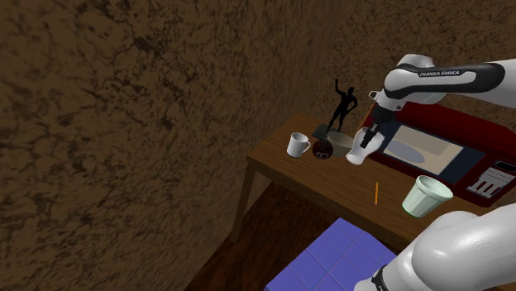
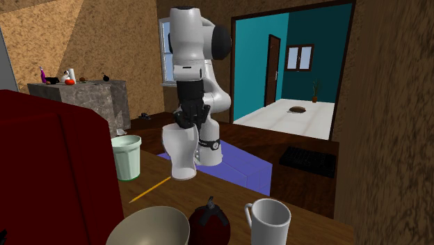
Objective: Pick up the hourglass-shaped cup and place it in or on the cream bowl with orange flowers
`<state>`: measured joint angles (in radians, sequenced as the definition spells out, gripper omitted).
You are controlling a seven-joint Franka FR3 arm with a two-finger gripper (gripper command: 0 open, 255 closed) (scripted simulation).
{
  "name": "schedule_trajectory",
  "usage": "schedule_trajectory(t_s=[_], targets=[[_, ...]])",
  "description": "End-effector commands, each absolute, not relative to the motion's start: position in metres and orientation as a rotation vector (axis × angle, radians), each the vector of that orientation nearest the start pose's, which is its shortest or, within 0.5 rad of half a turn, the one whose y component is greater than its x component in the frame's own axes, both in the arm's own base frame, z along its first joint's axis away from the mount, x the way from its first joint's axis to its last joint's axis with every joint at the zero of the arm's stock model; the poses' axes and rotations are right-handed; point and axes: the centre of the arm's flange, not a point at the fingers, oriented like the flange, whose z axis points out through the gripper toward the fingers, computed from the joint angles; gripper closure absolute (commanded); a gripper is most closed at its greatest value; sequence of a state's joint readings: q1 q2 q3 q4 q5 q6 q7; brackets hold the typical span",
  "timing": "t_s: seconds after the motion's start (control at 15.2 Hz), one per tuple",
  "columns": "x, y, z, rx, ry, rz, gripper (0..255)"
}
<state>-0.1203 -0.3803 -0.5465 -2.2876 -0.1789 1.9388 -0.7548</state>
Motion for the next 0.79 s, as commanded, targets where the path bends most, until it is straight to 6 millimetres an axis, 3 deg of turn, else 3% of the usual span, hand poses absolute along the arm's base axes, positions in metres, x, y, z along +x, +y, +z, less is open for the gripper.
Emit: schedule_trajectory(t_s=[0.0, 0.66, 0.73], targets=[[0.337, -0.299, 0.489, -3.098, -0.292, -0.012, 255], [0.337, -0.299, 0.538, -3.098, -0.292, -0.012, 255], [0.347, -0.309, 0.541, -3.098, -0.292, -0.012, 255]])
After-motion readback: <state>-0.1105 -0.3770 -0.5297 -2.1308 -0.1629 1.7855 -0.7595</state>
